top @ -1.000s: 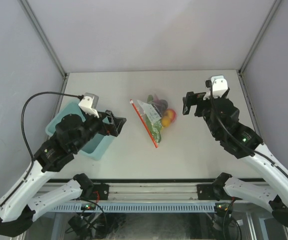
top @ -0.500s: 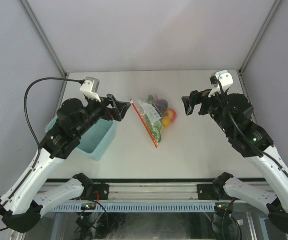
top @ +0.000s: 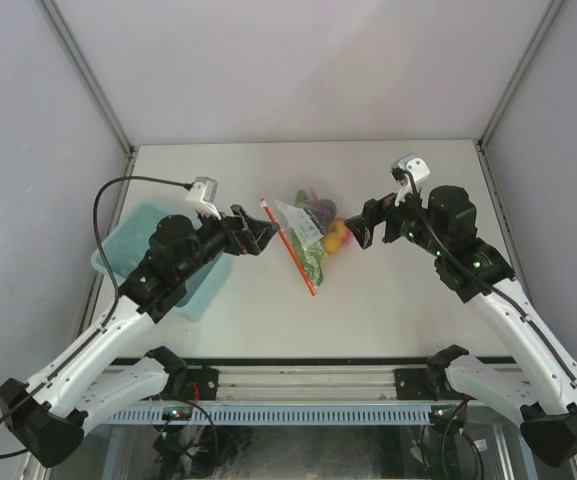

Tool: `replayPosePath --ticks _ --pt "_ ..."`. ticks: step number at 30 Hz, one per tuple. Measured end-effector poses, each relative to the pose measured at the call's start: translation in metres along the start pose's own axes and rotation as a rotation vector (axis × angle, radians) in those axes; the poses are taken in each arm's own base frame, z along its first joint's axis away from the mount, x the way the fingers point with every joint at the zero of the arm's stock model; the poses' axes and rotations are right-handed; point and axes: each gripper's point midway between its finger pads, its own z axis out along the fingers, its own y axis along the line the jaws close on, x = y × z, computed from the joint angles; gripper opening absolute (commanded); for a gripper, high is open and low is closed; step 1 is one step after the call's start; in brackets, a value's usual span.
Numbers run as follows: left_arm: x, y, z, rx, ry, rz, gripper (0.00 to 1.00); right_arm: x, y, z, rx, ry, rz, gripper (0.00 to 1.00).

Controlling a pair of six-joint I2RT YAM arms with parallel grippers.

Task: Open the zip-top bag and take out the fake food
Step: Pick up the zipper food storage bag at the center of the board.

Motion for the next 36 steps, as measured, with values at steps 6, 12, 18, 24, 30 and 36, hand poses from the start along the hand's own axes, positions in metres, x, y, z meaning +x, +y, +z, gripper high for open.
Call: replayPosePath --ticks 6,12,18,24,30,36 --pt "0.009 0.001 0.012 0.040 -0.044 -0.098 1.00 0.020 -0.006 -0.003 -0.022 0.018 0.018 0.99" --pt "0.013 0.005 0.022 0.044 -0.073 -0.183 0.98 0.007 0.003 -0.017 -0.059 -0.064 -0.003 0.99" --pt "0.022 0.028 0.041 -0.057 -0.055 -0.167 0.88 -0.001 0.002 -0.013 -0.079 -0.102 0.011 0.99" --pt "0.055 0.064 0.071 -0.182 0.080 -0.079 0.79 0.011 -0.010 -0.009 -0.054 -0.090 0.051 0.99" --pt "0.081 0.099 0.087 -0.286 0.164 -0.080 0.56 0.008 -0.012 -0.009 -0.055 -0.102 0.062 0.99" --pt "0.091 0.114 0.107 -0.336 0.190 -0.100 0.22 0.006 -0.014 -0.009 -0.060 -0.111 0.076 0.99"
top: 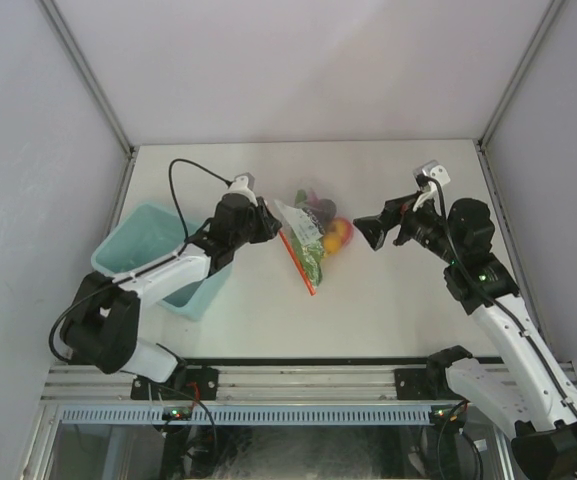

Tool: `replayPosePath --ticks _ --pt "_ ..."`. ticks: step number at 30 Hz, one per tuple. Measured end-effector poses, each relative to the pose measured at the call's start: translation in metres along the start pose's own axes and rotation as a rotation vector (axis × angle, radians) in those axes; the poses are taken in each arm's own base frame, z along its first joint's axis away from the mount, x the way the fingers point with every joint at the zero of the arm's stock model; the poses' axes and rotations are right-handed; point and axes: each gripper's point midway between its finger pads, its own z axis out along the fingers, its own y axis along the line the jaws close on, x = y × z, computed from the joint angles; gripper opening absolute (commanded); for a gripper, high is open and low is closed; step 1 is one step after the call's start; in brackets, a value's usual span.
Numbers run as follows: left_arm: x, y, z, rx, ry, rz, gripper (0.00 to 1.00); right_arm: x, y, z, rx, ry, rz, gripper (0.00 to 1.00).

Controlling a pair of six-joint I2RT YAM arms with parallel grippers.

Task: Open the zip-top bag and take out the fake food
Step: Pick up the zipper food storage bag at the center of the board.

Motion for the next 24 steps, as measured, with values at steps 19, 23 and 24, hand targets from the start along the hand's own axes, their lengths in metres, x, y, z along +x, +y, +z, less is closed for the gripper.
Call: replayPosePath --ticks 19,23,24 --pt "-0.064 -0.090 0.021 0.396 -0.027 0.754 0.00 0.004 0.002 0.000 -0.032 -0.013 0.006 0.99" --pt "-0.064 -0.098 0.014 0.485 -0.034 0.961 0.00 -0.003 -0.007 0.007 -0.037 -0.037 0.008 0.99" --pt "-0.063 -0.098 0.013 0.501 -0.031 1.003 0.00 -0.006 -0.012 0.010 -0.038 -0.048 0.007 0.99"
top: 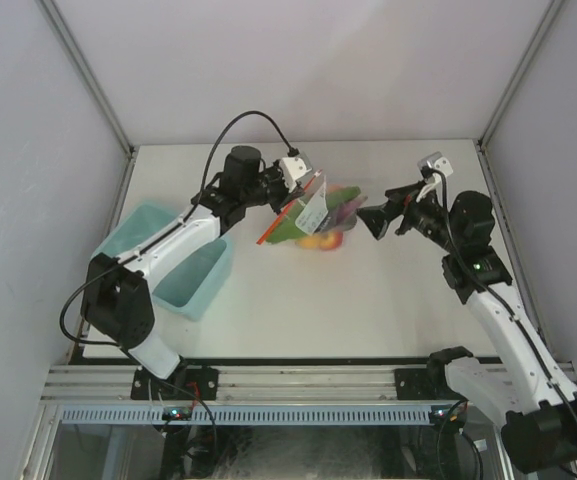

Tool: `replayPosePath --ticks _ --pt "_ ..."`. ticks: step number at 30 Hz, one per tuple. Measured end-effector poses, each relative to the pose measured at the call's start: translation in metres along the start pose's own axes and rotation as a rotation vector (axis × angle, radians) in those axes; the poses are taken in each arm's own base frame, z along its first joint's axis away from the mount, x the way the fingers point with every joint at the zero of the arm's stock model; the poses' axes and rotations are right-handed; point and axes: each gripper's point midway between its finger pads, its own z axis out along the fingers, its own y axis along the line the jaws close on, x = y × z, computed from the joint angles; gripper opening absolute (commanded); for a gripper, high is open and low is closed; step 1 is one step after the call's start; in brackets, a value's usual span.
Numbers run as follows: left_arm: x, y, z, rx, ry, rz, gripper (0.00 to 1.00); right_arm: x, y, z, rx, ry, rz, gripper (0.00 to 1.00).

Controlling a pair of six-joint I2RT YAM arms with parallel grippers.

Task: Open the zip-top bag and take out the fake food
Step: Pick up the zipper food storage bag at the center of the board.

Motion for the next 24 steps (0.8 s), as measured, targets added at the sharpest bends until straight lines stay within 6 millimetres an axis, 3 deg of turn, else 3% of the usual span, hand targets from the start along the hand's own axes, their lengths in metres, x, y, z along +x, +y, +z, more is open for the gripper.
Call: replayPosePath --ticks 5,10,12,15,18,21,24 --pt "-0.005 0.003 -0.009 0.092 -0.011 0.122 0.00 0.003 -0.014 0.036 -0.088 0.004 -0.042 0.99" --pt "-0.037 0.044 -0.021 0.112 -0.097 0.150 0.00 0.008 -0.028 0.083 -0.199 0.042 -0.100 0.99" --pt "-0.054 0.059 -0.022 0.112 -0.135 0.183 0.00 -0.005 -0.033 0.098 -0.229 0.033 -0.148 0.97" --pt "-0.077 0.067 -0.020 0.122 -0.180 0.236 0.00 -0.044 -0.038 0.119 -0.264 -0.030 -0.224 0.96" --pt "-0.092 0.073 -0.015 0.136 -0.201 0.274 0.00 -0.081 -0.039 0.133 -0.299 -0.111 -0.277 0.87" --pt "-0.106 0.087 -0.005 0.138 -0.211 0.281 0.00 -0.110 -0.041 0.149 -0.338 -0.150 -0.281 0.87" --pt "-0.097 0.091 -0.002 0.153 -0.184 0.238 0.00 -0.107 -0.047 0.151 -0.353 -0.166 -0.226 0.90"
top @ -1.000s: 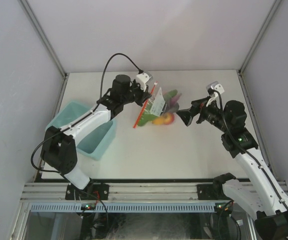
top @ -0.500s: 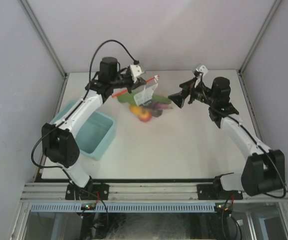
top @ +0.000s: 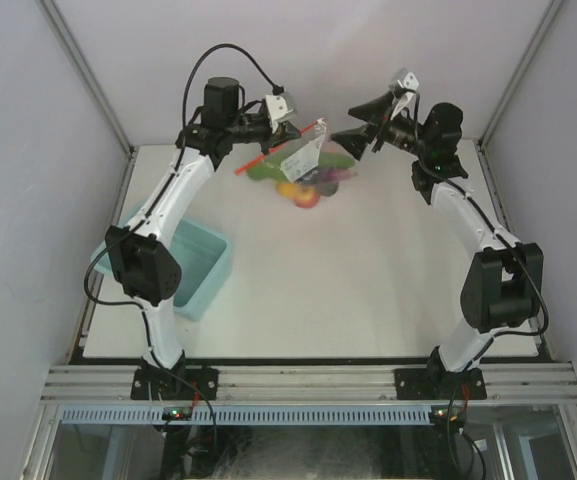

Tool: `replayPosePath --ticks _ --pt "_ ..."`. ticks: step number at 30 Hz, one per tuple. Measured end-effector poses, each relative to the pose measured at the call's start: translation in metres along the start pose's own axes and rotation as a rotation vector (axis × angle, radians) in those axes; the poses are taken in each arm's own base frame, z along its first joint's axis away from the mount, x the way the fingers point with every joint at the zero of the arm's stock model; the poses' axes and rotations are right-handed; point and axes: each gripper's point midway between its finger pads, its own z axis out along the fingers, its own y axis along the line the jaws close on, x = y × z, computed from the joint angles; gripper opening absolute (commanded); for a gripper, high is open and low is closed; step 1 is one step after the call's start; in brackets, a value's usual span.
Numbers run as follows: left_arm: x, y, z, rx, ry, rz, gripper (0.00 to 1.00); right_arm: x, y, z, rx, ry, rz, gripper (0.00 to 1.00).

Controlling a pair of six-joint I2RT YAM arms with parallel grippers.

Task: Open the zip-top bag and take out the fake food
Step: Pick up the zipper food storage bag at the center of the board.

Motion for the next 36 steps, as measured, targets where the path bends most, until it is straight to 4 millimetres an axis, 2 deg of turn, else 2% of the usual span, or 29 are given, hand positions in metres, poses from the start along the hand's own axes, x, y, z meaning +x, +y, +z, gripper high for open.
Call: replayPosePath --ticks 5,13,17,19,22,30,36 --pt "0.023 -0.010 0.002 0.029 0.050 -0.122 0.00 0.037 0.008 -0.005 -0.034 0.010 0.144 0.99" --pt "0.026 -0.022 0.004 0.079 0.031 -0.188 0.00 0.054 0.008 0.008 -0.102 0.008 0.155 0.99" --pt "0.035 -0.027 0.005 0.088 0.043 -0.208 0.00 0.079 0.001 0.020 -0.134 0.036 0.198 0.99" --pt "0.035 -0.027 0.005 0.087 0.042 -0.218 0.00 0.095 -0.001 0.023 -0.139 0.057 0.231 0.99" --pt "0.033 -0.024 0.005 0.077 0.033 -0.236 0.00 0.109 -0.002 0.026 -0.140 0.074 0.260 0.99" --pt "0.036 -0.019 0.010 0.048 -0.002 -0.289 0.00 0.122 -0.006 0.042 -0.175 0.029 0.279 0.99" --pt "0.035 -0.017 0.013 0.046 -0.045 -0.328 0.00 0.134 -0.005 0.047 -0.190 0.009 0.325 0.99"
